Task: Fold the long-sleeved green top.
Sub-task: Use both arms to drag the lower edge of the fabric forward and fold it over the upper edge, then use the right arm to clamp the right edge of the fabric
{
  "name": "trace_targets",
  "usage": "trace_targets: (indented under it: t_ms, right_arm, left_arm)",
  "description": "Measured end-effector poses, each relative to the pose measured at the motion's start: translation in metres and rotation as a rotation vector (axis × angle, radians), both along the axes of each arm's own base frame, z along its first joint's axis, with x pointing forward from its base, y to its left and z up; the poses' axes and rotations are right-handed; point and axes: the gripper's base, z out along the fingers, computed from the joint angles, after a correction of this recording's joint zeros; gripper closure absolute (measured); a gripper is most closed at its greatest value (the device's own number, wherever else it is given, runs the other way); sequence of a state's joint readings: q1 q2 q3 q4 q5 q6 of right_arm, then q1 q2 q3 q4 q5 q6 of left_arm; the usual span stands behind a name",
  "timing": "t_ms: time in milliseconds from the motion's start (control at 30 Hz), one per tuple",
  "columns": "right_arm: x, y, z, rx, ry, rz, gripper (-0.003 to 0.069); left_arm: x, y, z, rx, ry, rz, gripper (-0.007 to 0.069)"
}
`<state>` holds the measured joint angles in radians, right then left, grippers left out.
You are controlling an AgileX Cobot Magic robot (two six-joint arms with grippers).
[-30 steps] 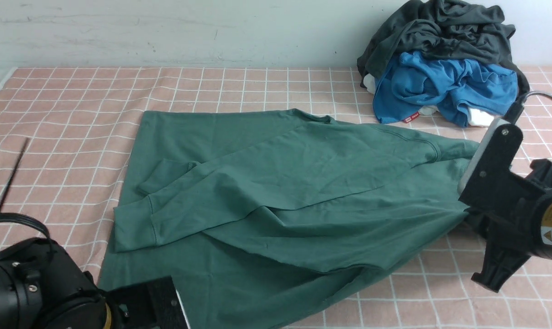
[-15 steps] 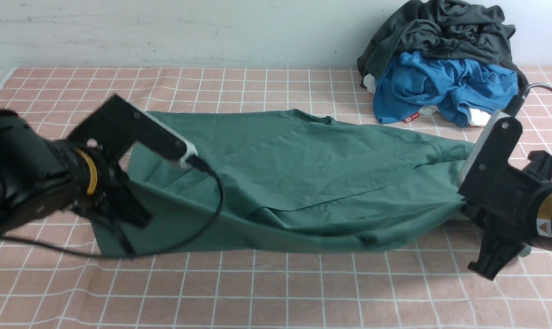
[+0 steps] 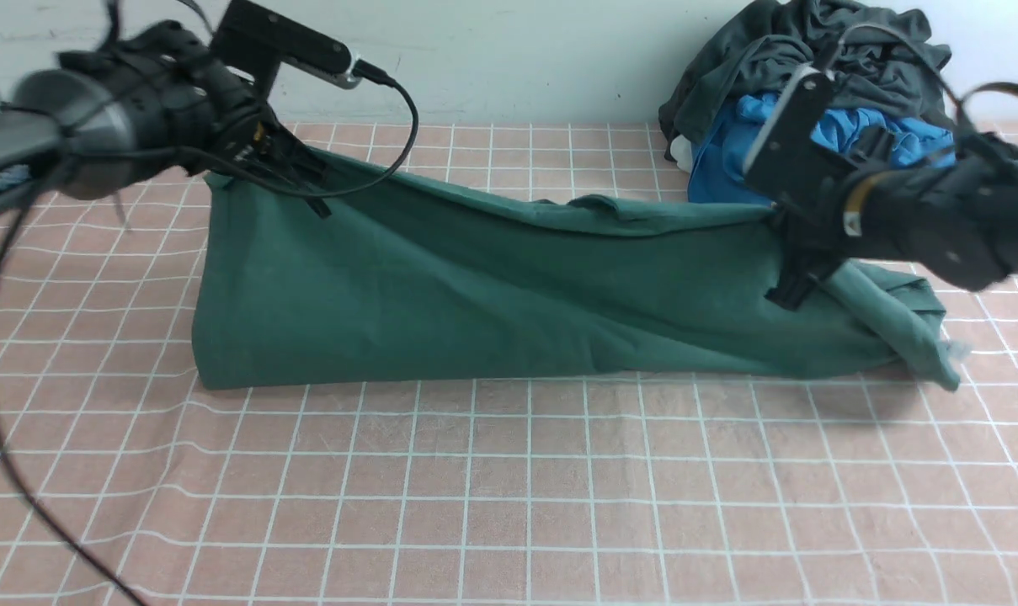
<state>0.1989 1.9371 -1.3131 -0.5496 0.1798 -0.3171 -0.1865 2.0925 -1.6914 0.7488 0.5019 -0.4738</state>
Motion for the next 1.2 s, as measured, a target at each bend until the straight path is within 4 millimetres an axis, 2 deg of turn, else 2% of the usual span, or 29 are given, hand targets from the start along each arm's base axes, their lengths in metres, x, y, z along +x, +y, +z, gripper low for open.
trace_targets:
  t_ms: [67,100,133,200,300,367,400,433,467,533,567,600,633,700,767,833,867,933,967,1033,1067,1133,1200]
  right_arm:
    - [0.018,0.001,-0.014,-0.005,0.01,-0.007,0.0622]
    - [0.027,0.0,-0.02,-0.009,0.015,-0.016,0.0601]
    - [0.037,-0.002,-0.024,-0.016,0.021,-0.031,0.0568]
    - [0.046,-0.005,-0.034,-0.026,0.045,-0.055,0.0498]
    - [0.052,-0.011,-0.031,-0.021,0.072,-0.115,0.0384]
    - [0.053,-0.014,-0.021,0.003,0.077,-0.166,0.033]
    - [0.053,-0.015,-0.01,0.034,0.08,-0.218,0.0302]
    - [0.052,-0.016,-0.005,0.047,0.081,-0.239,0.0296]
    - [0.049,-0.019,0.017,0.11,0.08,-0.331,0.0285]
    - [0.041,-0.023,0.041,0.183,0.08,-0.434,0.0293]
    - [0.035,-0.026,0.054,0.217,0.088,-0.49,0.0312]
    - [0.034,-0.027,0.056,0.23,0.091,-0.504,0.0316]
    - [0.027,-0.029,0.063,0.259,0.123,-0.562,0.0354]
    - [0.02,-0.03,0.06,0.303,0.202,-0.615,0.0424]
    - [0.017,-0.028,0.042,0.314,0.32,-0.61,0.0519]
    - [0.02,-0.024,0.013,0.323,0.445,-0.563,0.0616]
    - [0.021,-0.023,0.01,0.313,0.455,-0.546,0.0622]
    - [0.026,-0.023,-0.023,0.296,0.552,-0.484,0.0659]
    - [0.029,-0.027,-0.032,0.289,0.571,-0.481,0.0665]
    - [0.035,-0.041,-0.05,0.28,0.596,-0.505,0.067]
    - [0.041,-0.055,-0.055,0.295,0.591,-0.552,0.067]
    - [0.05,-0.082,-0.05,0.345,0.553,-0.657,0.067]
    - [0.057,-0.109,-0.035,0.417,0.5,-0.776,0.067]
  left_arm:
    - [0.019,0.002,-0.016,-0.017,0.004,0.04,0.0615]
    - [0.028,0.001,-0.019,-0.033,-0.006,0.059,0.0606]
    - [0.038,0.002,-0.031,-0.046,0.001,0.081,0.0583]
    - [0.048,0.003,-0.04,-0.06,0.001,0.109,0.0517]
    - [0.056,0.004,-0.043,-0.069,-0.007,0.133,0.0384]
    - [0.057,0.005,-0.04,-0.079,-0.006,0.153,0.0306]
    - [0.057,0.007,-0.037,-0.094,-0.003,0.177,0.0256]
    - [0.057,0.007,-0.036,-0.097,-0.002,0.181,0.0248]
    - [0.053,0.01,-0.028,-0.116,0.024,0.223,0.0201]
    - [0.047,0.011,-0.02,-0.116,0.079,0.242,0.0185]
    - [0.043,0.011,-0.015,-0.106,0.123,0.229,0.0186]
    - [0.041,0.011,-0.013,-0.095,0.139,0.223,0.0188]
    - [0.035,0.008,-0.009,-0.091,0.197,0.198,0.02]
    - [0.027,0.003,-0.007,-0.117,0.291,0.146,0.0243]
    - [0.022,-0.005,-0.008,-0.15,0.366,0.072,0.0295]
    - [0.018,-0.014,-0.015,-0.205,0.447,0.003,0.0371]
    - [0.017,-0.015,-0.016,-0.216,0.46,-0.005,0.0386]
    - [0.011,-0.024,-0.02,-0.257,0.539,-0.066,0.047]
    - [0.009,-0.026,-0.021,-0.268,0.559,-0.082,0.0495]
    - [0.006,-0.03,-0.02,-0.29,0.591,-0.108,0.0548]
    - [0.003,-0.031,-0.017,-0.294,0.603,-0.117,0.0572]
    - [0.0,-0.031,-0.009,-0.297,0.599,-0.126,0.0596]
    - [-0.01,-0.029,0.008,-0.299,0.583,-0.133,0.0608]
